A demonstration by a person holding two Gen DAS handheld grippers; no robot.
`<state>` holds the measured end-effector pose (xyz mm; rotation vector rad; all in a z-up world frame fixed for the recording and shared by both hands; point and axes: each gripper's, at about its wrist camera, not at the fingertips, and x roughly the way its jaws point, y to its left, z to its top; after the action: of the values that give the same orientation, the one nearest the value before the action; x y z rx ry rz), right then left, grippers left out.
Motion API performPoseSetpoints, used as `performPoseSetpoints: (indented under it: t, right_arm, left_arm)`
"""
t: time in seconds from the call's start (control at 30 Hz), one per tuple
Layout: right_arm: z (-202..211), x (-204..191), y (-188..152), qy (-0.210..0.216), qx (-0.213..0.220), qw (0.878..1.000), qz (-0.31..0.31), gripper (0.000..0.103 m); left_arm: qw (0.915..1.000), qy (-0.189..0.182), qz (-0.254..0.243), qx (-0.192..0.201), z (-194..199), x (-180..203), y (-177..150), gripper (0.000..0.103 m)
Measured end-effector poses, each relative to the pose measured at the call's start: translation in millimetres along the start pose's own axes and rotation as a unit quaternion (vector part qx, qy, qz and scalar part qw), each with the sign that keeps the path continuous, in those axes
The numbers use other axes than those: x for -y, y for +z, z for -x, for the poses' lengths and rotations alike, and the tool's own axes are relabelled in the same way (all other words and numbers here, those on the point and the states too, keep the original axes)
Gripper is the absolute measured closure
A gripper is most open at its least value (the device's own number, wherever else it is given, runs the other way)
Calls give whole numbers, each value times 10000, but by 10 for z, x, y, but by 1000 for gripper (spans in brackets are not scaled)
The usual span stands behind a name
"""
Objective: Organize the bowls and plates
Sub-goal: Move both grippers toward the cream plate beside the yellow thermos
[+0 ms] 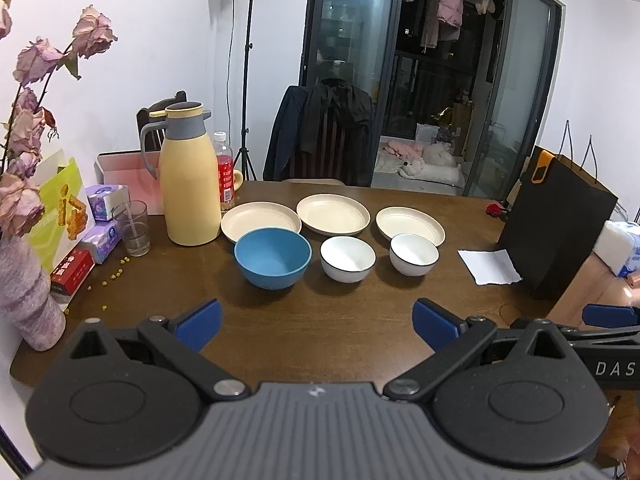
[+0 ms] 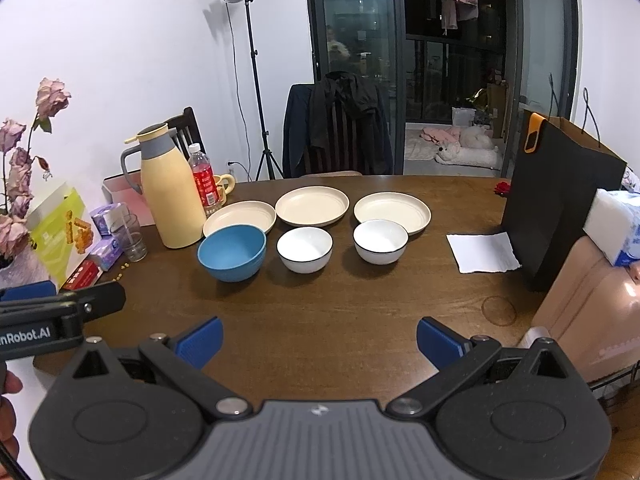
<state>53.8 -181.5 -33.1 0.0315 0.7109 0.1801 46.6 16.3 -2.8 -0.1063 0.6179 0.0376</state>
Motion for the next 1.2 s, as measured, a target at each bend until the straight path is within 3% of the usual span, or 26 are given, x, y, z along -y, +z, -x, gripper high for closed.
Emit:
performPoseSetpoints:
  t: [0.73, 1.2]
  right_arm:
    - [-817, 6, 568, -74, -190, 9998, -43, 0]
    - [-1423, -143, 858, -50, -452, 9990, -1, 0]
  left_arm:
    - [9998, -49, 56, -205, -766, -151, 472, 0]
    - [9988, 52, 220, -432, -1295, -454, 698, 0]
